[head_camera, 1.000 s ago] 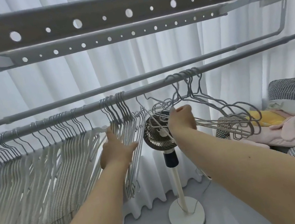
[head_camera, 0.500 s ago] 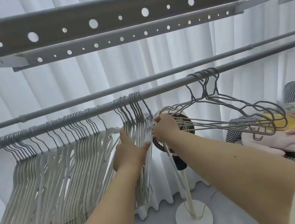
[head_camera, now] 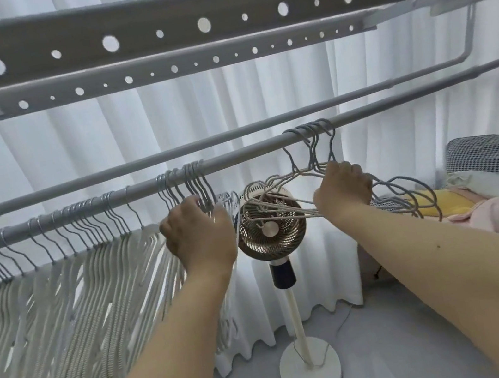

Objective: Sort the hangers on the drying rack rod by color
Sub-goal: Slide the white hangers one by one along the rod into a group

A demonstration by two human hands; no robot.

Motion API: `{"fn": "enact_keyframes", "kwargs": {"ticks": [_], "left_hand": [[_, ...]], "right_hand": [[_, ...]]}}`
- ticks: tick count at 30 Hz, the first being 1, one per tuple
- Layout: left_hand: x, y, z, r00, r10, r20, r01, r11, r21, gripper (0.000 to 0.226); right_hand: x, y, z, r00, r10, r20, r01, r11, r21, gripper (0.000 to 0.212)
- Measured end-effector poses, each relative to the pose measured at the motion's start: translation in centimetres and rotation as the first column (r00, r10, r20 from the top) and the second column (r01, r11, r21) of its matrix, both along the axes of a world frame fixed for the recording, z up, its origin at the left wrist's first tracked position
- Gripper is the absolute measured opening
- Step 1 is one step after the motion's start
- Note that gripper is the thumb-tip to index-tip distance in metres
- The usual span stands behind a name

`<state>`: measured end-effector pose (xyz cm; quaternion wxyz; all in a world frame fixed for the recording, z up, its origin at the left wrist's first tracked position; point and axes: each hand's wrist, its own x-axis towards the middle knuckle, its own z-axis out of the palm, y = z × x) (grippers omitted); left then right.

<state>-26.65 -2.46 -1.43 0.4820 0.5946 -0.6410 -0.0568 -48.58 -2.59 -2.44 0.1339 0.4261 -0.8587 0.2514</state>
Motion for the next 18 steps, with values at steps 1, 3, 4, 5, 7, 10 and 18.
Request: {"fn": "enact_keyframes", "kwargs": {"ticks": [1, 3, 4, 5, 7, 10, 18], "left_hand": [[-0.6, 0.1, 0.1, 0.999, -0.033, -0.007, 0.033, 0.999, -0.016, 0.042], [-1.6, 0.1, 0.0, 0.995, -0.098, -0.014, 0.098, 0.995, -0.028, 0.039], [-2.2, 0.1, -0.1, 0.991, -0.130, -0.022, 0.129, 0.991, -0.030, 0.038], [-2.6, 0.1, -0.2, 0.987, -0.161, -0.028, 0.160, 0.987, -0.029, 0.037], [-3.3, 0.3, -0.4, 0.977, -0.209, -0.040, 0.208, 0.978, -0.020, 0.037], [-4.0, 0.3, -0.6, 0.964, -0.257, -0.068, 0.258, 0.966, 0.003, 0.035], [-5.3, 0.0, -1.1, 0.900, -0.403, -0.167, 0.431, 0.880, 0.198, 0.012]], "right_hand": [[-0.5, 0.2, -0.3, 1.000, -0.012, -0.019, 0.013, 0.998, 0.060, 0.045], [-1.1, 0.5, -0.7, 0.998, -0.018, -0.054, 0.025, 0.991, 0.134, 0.046], [-1.3, 0.6, -0.9, 0.997, -0.014, -0.078, 0.026, 0.988, 0.152, 0.046], [-1.4, 0.6, -0.9, 0.996, -0.008, -0.091, 0.024, 0.985, 0.168, 0.044], [-1.3, 0.8, -0.6, 0.994, 0.008, -0.105, 0.014, 0.978, 0.207, 0.039], [-0.7, 1.0, -0.2, 0.992, 0.086, -0.094, -0.055, 0.956, 0.289, 0.032], [1.6, 0.2, 0.5, 0.868, 0.338, 0.363, -0.398, 0.912, 0.103, 0.025]]}}
